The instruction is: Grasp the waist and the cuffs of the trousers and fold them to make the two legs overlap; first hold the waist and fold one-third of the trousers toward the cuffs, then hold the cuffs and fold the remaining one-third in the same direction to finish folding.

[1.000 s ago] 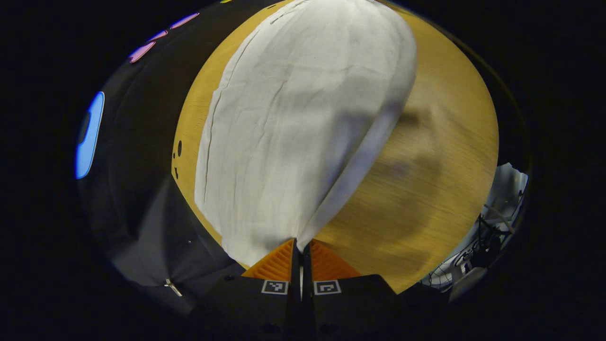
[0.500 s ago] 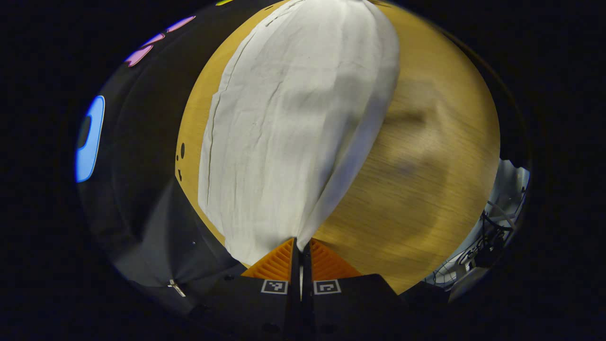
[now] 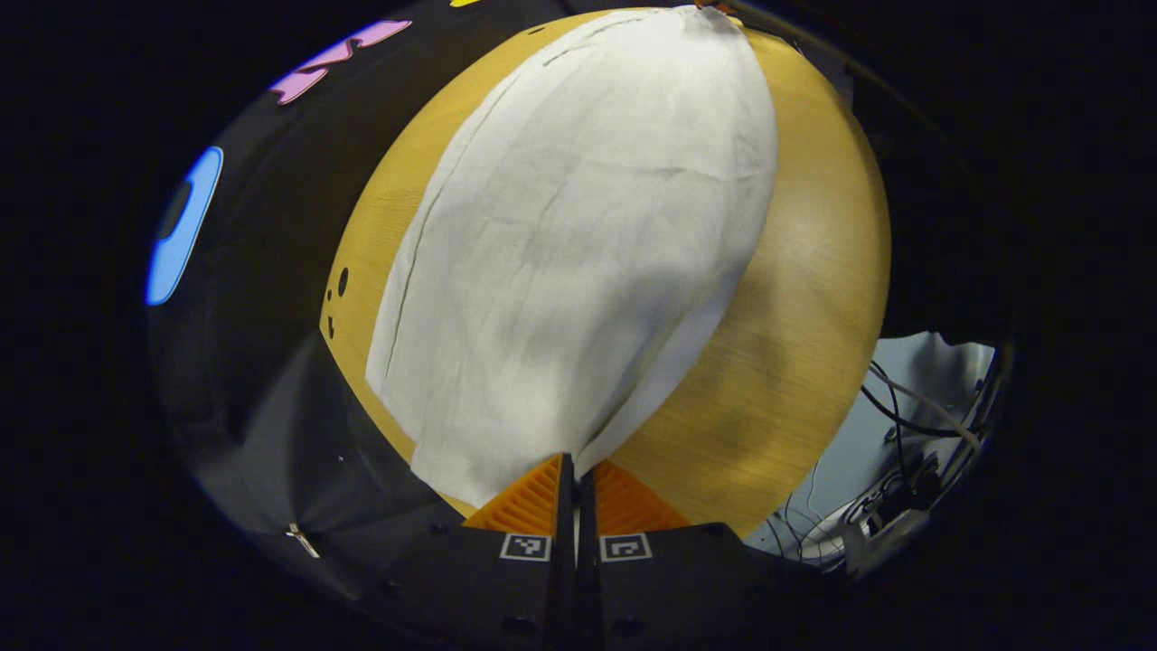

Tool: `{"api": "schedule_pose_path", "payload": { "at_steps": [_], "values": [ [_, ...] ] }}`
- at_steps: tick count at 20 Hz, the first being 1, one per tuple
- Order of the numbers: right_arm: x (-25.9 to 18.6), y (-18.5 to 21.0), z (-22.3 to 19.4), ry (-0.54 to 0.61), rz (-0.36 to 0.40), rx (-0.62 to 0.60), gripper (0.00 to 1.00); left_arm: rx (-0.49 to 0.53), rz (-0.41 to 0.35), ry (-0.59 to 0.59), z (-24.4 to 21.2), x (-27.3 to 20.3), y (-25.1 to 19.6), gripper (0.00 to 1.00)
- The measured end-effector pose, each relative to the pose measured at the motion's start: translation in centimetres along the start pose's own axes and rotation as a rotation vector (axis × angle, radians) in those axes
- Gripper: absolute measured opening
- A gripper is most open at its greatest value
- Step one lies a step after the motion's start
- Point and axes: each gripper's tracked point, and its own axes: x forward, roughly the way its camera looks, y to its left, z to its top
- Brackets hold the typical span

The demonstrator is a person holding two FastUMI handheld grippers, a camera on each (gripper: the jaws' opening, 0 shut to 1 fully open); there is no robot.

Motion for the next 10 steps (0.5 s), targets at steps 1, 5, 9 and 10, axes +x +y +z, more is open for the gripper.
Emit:
{"api": "schedule_pose_path", "payload": {
  "at_steps": [1,5,9,10],
  "values": [
    [-0.5,-0.8,0.4,-0.002,-0.012,0.036,0.05,-0.034,-0.008,-0.014,0.2,-0.2,0.6,0.05],
    [-1.5,-5.0,1.3,-0.01,-0.076,0.136,0.05,-0.132,0.015,-0.049,1.2,-1.5,4.2,0.05],
    [-0.1,-9.6,1.5,-0.015,-0.121,0.202,0.05,-0.244,0.037,-0.056,2.6,-1.7,9.3,0.05],
    [0.4,-10.8,1.8,-0.02,-0.134,0.209,0.05,-0.263,0.038,-0.058,3.0,-1.5,10.4,0.05]
  ]
}}
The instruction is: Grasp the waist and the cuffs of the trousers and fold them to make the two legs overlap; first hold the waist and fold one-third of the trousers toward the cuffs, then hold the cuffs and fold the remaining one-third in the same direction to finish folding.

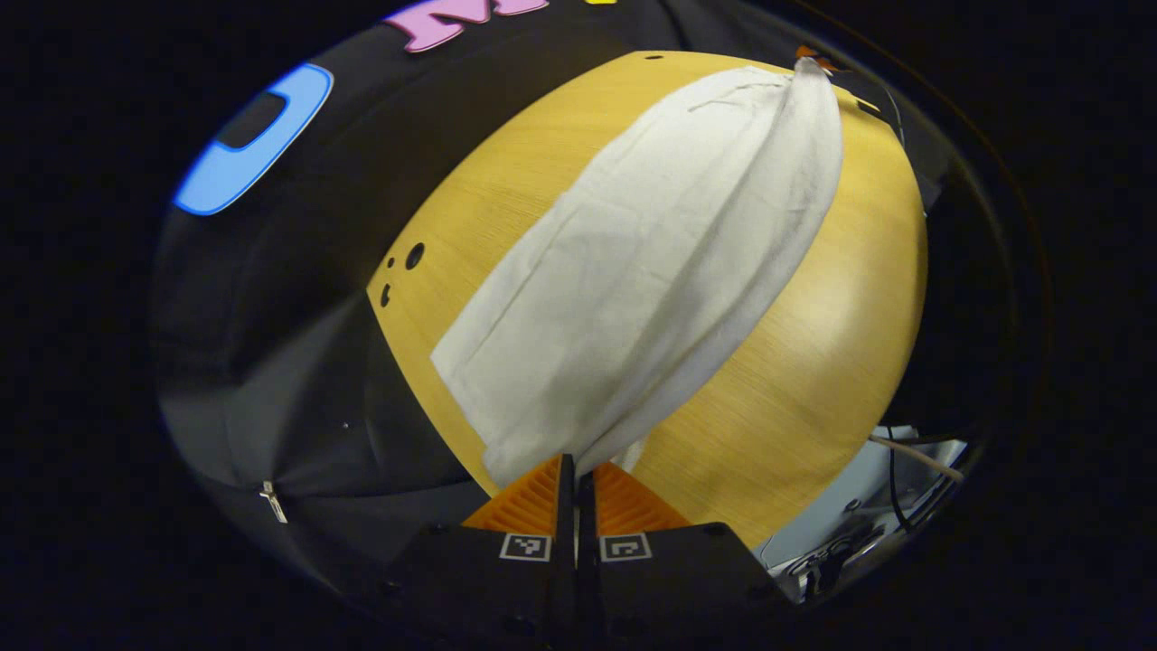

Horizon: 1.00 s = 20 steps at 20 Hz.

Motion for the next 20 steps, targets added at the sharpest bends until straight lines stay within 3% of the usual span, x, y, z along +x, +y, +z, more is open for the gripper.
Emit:
{"api": "schedule_pose_path", "payload": {
  "at_steps": [3,8,12,13,14,20],
  "values": [
    [3.0,-2.4,1.1,0.003,-0.021,-0.001,0.05,-0.003,0.012,0.003,2.6,1.9,2.8,0.05],
    [8.5,-3.4,1.4,0.05,0.014,-0.02,0.05,0.032,-0.008,0.05,4.1,6.6,4.6,0.05],
    [12.3,-2.4,1.5,0.08,0.06,-0.038,0.05,0.027,-0.04,0.112,3.6,10.2,4.3,0.06],
    [13.1,-2.0,1.4,0.09,0.073,-0.051,0.0,0.036,-0.041,0.119,3.6,10.8,4.2,0.06],
    [14.0,-1.5,1.0,0.101,0.09,-0.062,0.05,0.044,-0.046,0.128,3.6,11.4,4.1,0.06],
    [17.0,0.4,0.0,0.146,0.147,-0.103,0.05,0.119,-0.031,0.153,3.9,13.5,4.0,0.05]
  ]
}}
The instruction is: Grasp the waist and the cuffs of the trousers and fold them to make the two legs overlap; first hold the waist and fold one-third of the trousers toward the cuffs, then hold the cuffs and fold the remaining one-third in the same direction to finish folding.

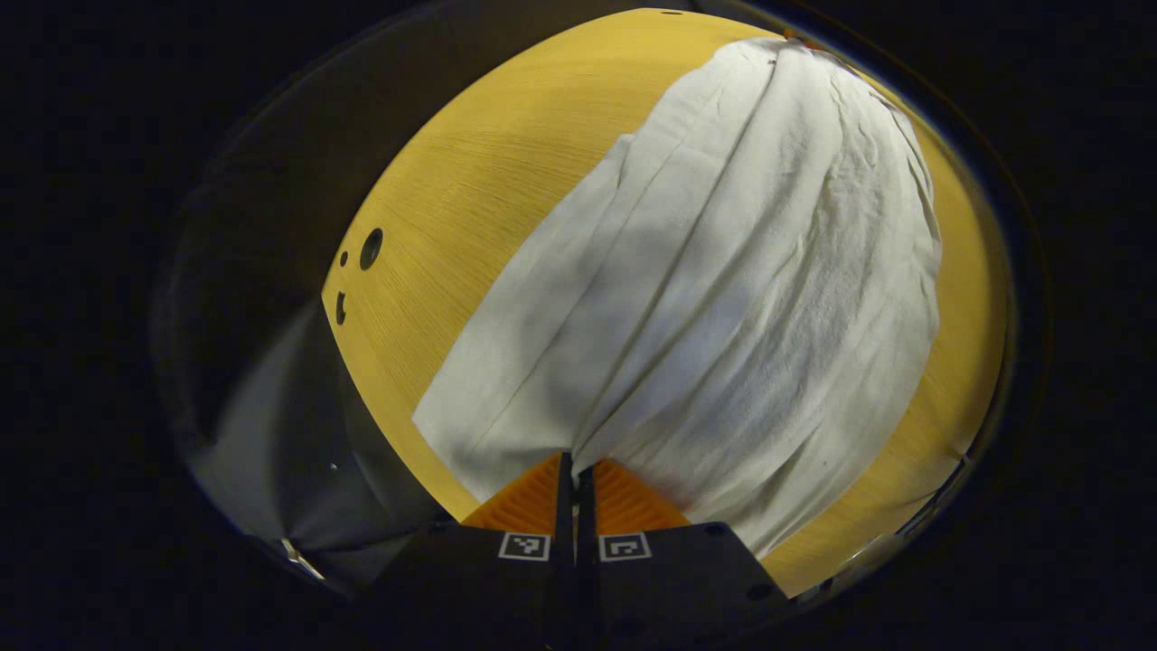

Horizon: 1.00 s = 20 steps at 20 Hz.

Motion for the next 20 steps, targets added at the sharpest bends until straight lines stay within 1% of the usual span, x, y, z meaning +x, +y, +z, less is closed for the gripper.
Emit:
{"api": "schedule_pose_path", "payload": {
  "at_steps": [1,3,4,5,6,7,8,9,10,11,13,14,15,16,17,20],
  "values": [
    [0.3,0.4,-0.2,0.007,0.009,-0.003,0.05,0.007,0.009,-0.003,0.1,0.1,0.1,0.06],
    [0.5,0.4,0.0,0.012,-0.009,-0.02,0.08,0.034,0.045,-0.004,0.1,0.2,0.5,0.06],
    [0.6,0.4,0.1,0.015,-0.02,-0.032,0.08,0.054,0.069,-0.001,0.2,0.1,0.6,0.06],
    [0.6,-0.3,0.1,0.018,-0.061,-0.06,0.1,0.074,0.086,-0.002,0.5,-0.1,0.4,0.08],
    [0.6,-0.6,0.2,0.006,-0.085,-0.089,0.19,0.096,0.097,0.0,0.5,-0.1,0.4,0.08],
    [0.4,-0.9,0.1,-0.001,-0.105,-0.115,0.33,0.115,0.105,-0.002,0.5,0.1,0.6,0.1],
    [0.2,-0.9,0.1,-0.008,-0.116,-0.134,0.42,0.128,0.117,-0.006,0.4,0.0,0.8,0.12],
    [0.1,-0.9,0.0,-0.013,-0.122,-0.143,0.45,0.134,0.124,-0.022,0.5,-0.1,1.2,0.18],
    [0.1,-0.9,-0.1,-0.013,-0.115,-0.142,0.51,0.135,0.115,-0.027,0.4,0.2,1.2,0.28],
    [0.1,-0.8,-0.3,-0.014,-0.105,-0.139,0.53,0.137,0.111,-0.032,0.3,0.4,1.2,0.35],
    [0.0,-1.1,-1.0,0.002,-0.095,-0.134,0.53,0.164,0.131,-0.018,-0.2,0.1,1.9,0.37],
    [-0.3,-1.1,-1.2,-0.004,-0.09,-0.125,0.53,0.192,0.171,-0.025,-0.1,-0.5,2.9,0.43],
    [-0.5,-1.2,-1.2,-0.015,-0.089,-0.11,0.54,0.214,0.206,-0.034,0.1,-0.7,4.1,0.62],
    [-0.4,-1.8,-1.5,-0.016,-0.1,-0.101,0.54,0.219,0.202,-0.029,-0.7,-0.8,4.5,0.81],
    [-0.6,-2.2,-1.8,-0.014,-0.102,-0.086,0.57,0.222,0.188,-0.017,-1.2,-0.8,4.5,1.0],
    [-2.2,-2.7,-4.4,0.017,-0.112,-0.034,0.63,0.224,0.183,-0.024,-2.8,-1.7,4.7,1.0]
  ]
}}
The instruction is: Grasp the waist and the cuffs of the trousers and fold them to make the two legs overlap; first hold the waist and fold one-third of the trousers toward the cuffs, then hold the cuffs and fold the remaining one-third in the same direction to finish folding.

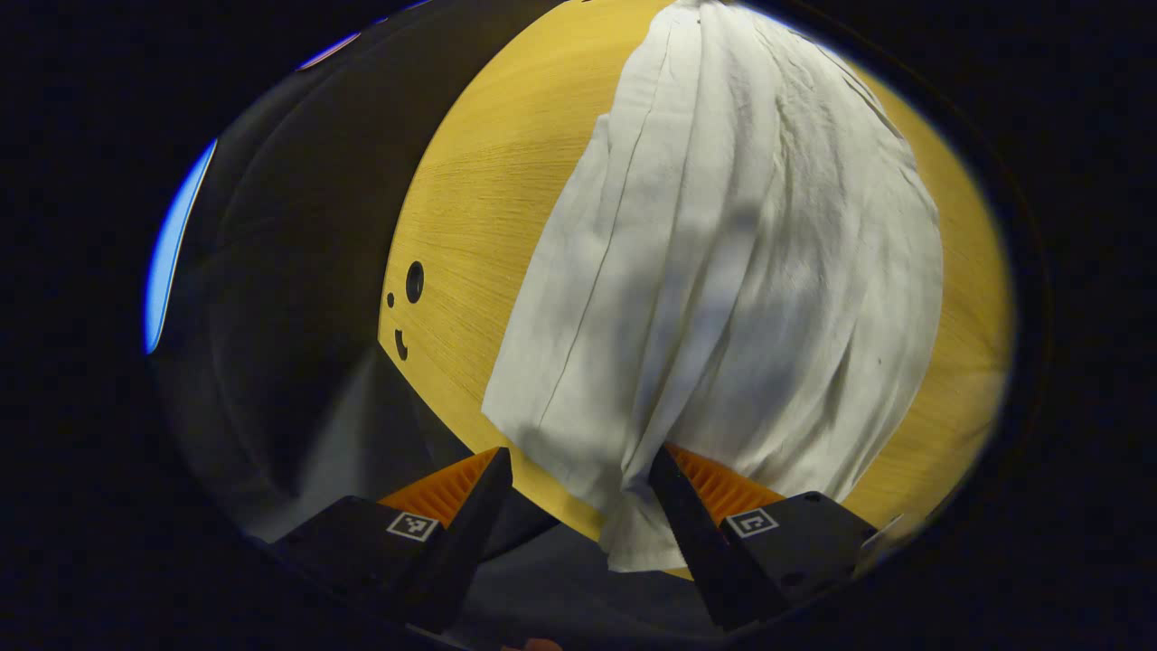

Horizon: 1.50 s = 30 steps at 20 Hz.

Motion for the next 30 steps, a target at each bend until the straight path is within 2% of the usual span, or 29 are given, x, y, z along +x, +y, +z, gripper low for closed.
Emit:
{"api": "schedule_pose_path", "payload": {
  "at_steps": [5,7,9,12,13,14,16,21,23,24,25,27,30],
  "values": [
    [-4.5,-0.6,-5.8,0.113,-0.039,0.125,0.67,-0.012,0.054,-0.008,-3.4,-2.7,0.6,0.98],
    [-5.8,-0.1,-7.6,0.132,-0.062,0.227,0.67,-0.022,0.089,-0.006,-5.0,-3.9,1.1,0.98],
    [-7.6,0.4,-7.6,0.121,-0.089,0.384,0.67,-0.093,0.122,-0.016,-6.6,-5.4,1.3,0.98],
    [-10.7,2.1,-6.1,0.085,-0.113,0.671,0.67,-0.287,0.166,-0.054,-7.6,-7.5,0.5,0.97],
    [-11.5,3.0,-5.0,0.065,-0.1,0.78,0.67,-0.367,0.176,-0.074,-7.6,-8.3,-0.1,0.96],
    [-12.0,4.0,-3.7,0.043,-0.086,0.898,0.65,-0.449,0.176,-0.097,-7.2,-8.8,-0.8,0.96],
    [-12.4,5.6,-1.0,-0.02,-0.044,1.134,0.69,-0.603,0.166,-0.138,-6.4,-9.8,-2.4,0.96],
    [-11.0,8.6,2.5,-0.052,0.067,1.712,0.72,-1.006,0.126,-0.22,-3.8,-10.5,-6.1,0.97],
    [-10.2,8.4,2.0,-0.042,0.068,1.868,0.71,-1.169,0.12,-0.244,-2.9,-10.6,-7.0,0.97],
    [-9.8,8.5,1.4,-0.027,0.056,1.936,0.78,-1.238,0.117,-0.254,-2.6,-10.7,-7.3,0.97],
    [-9.3,8.7,0.8,-0.002,0.046,1.989,0.71,-1.302,0.113,-0.266,-2.2,-10.9,-7.8,0.97],
    [-8.0,9.3,-0.2,0.038,0.035,2.056,0.71,-1.43,0.098,-0.292,-1.9,-11.0,-8.2,0.97],
    [-6.5,8.4,-0.4,0.015,0.026,2.154,0.71,-1.628,0.085,-0.305,-1.7,-11.0,-9.0,0.97]
  ]
}}
